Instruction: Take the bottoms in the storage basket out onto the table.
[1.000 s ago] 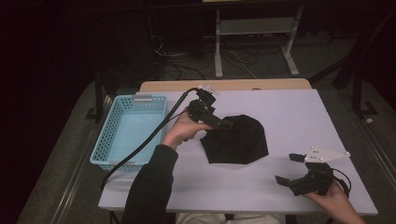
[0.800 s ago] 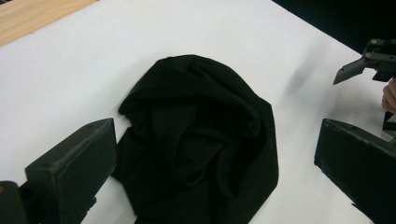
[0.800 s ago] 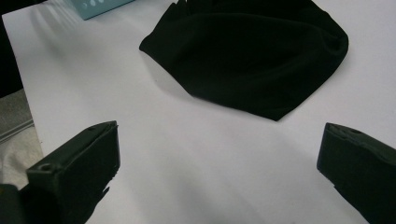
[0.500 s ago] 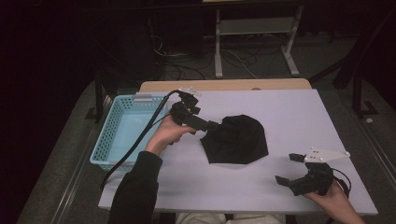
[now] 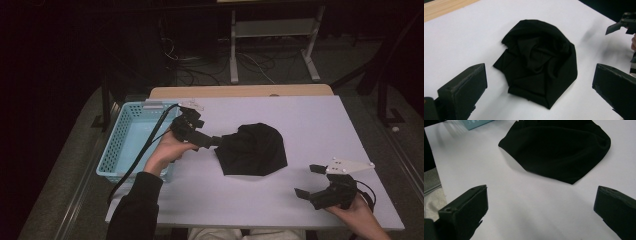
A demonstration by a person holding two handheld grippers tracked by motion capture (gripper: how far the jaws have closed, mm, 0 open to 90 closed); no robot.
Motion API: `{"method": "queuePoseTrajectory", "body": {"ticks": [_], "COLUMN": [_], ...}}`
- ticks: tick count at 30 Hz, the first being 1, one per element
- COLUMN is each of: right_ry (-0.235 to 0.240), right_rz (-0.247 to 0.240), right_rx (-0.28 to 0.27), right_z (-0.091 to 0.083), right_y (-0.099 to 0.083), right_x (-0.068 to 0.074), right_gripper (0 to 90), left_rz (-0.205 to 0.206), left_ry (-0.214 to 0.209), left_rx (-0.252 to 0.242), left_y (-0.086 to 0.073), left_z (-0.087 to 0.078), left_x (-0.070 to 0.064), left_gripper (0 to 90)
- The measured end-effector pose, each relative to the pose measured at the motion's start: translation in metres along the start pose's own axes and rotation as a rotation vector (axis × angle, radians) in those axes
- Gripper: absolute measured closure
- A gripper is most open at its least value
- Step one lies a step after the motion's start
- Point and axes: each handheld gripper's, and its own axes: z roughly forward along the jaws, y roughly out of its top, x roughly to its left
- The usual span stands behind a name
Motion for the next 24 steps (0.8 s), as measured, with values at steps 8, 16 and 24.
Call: {"method": "queuePoseTrajectory", "body": {"ticks": [8,16,24], "right_ry": [-0.001,-0.002,-0.003], "right_rz": [0.001,0.002,0.004], "right_rx": [0.002,0.002,0.003], "right_z": [0.000,0.000,0.000], "right_y": [0.000,0.000,0.000], "right_x": [0.000,0.000,0.000], "right_gripper": [0.0,0.0,0.0], "left_rz": [-0.009,0.003,0.009], "left_ry": [0.024,0.035,0.050], "left_rx": [-0.025,-0.050,-0.079], "left_y": [-0.017,-0.036,-0.058], "left_z": [-0.012,-0.021,-0.030], "left_x": [0.004,-0.002,-0.009], "left_gripper": [0.0,0.0,0.0]}}
